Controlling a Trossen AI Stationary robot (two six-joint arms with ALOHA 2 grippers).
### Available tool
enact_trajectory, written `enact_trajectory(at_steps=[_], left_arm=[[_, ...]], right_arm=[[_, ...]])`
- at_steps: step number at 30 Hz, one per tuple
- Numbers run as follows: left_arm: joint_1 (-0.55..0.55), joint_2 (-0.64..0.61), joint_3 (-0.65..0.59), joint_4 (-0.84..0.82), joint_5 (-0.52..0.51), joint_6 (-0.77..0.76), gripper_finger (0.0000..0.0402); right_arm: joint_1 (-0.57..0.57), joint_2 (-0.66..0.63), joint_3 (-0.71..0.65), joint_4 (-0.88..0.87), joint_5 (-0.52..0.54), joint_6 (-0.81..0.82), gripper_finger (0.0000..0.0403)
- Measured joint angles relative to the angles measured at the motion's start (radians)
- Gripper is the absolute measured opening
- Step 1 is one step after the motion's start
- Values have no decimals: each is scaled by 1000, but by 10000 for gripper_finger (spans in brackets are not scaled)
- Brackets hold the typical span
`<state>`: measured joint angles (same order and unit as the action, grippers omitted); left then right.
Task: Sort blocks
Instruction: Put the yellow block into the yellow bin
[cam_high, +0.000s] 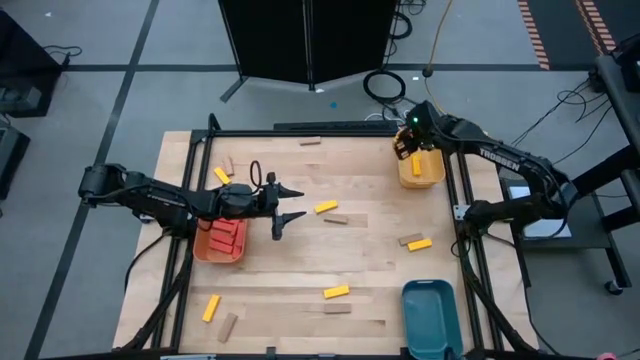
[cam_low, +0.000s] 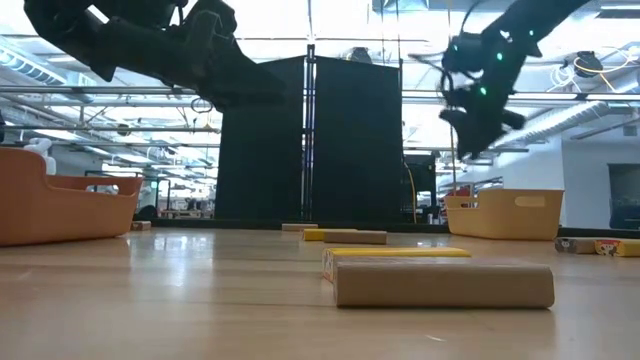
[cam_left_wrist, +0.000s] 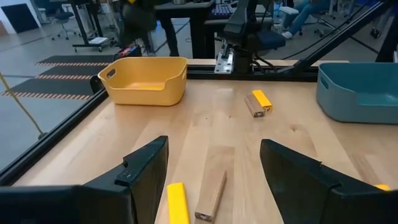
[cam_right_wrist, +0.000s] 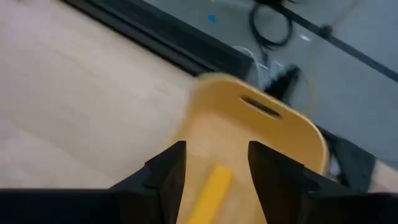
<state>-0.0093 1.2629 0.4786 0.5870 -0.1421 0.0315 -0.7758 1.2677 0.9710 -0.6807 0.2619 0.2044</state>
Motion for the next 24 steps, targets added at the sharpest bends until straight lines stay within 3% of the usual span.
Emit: enact_trajectory(at_steps=[5, 10, 16, 20, 24], left_arm=[[0, 4, 0, -9, 0, 0, 251], [4, 73, 1, -34, -53, -25, 251], [44, 287, 14, 69, -92, -26, 251], [85, 422, 86, 94, -89, -26, 251], [106, 516, 149, 83, 8, -29, 251]], right_arm=[[93, -1, 29, 82, -232, 1, 168], [278, -1, -19, 230, -400, 4, 168], [525, 5, -130, 510, -395, 14, 168], [622, 11, -178, 642, -379, 15, 168], [686, 11, -189, 653, -290, 14, 168]])
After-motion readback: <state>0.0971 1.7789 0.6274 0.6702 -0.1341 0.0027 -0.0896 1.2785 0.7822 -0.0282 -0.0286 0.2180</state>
